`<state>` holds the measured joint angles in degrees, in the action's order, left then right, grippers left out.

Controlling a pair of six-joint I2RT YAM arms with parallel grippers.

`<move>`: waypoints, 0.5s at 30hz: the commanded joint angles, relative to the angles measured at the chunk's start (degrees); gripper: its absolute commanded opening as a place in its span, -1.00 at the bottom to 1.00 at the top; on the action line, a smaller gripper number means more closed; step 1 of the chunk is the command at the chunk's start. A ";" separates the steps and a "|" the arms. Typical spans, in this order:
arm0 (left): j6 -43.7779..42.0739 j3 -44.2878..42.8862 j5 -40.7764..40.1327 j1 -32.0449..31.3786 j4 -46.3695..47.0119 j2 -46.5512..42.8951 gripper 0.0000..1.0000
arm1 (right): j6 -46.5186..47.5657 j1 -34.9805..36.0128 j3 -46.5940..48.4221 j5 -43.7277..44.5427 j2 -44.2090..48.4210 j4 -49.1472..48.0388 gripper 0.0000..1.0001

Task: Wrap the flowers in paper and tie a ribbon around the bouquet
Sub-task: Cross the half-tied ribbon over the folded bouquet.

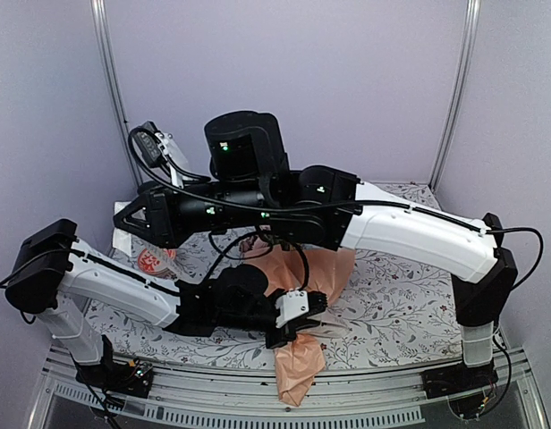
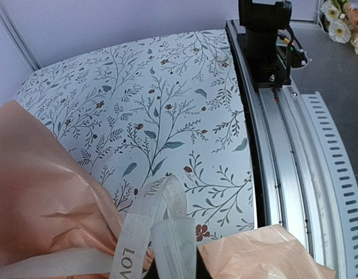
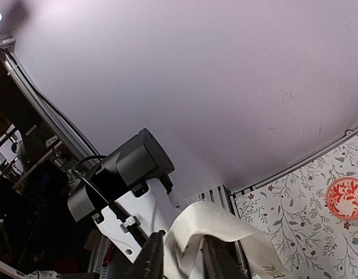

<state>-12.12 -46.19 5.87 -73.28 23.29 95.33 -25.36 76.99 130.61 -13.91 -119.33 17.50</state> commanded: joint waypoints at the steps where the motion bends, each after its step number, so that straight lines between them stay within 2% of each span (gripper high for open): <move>1: 0.77 0.64 -0.67 0.19 1.66 -0.13 -1.00 | 1.30 -0.64 -2.47 -0.58 -0.25 1.39 -0.06; 6: 1.53 1.59 -0.29 0.33 2.64 0.04 -1.00 | 3.42 -0.70 -2.72 2.36 0.23 5.77 0.98; 11: 2.05 1.79 -0.31 0.46 2.95 0.29 -1.00 | 6.29 -0.91 -2.74 5.17 2.31 9.22 0.98; 15: 2.48 2.36 -0.06 0.74 3.29 0.00 -1.00 | 7.34 -2.80 -3.29 3.40 4.94 12.66 0.98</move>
<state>-10.57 -44.93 5.52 -73.06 24.69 95.33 -20.25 76.09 128.03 -10.72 -119.17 25.93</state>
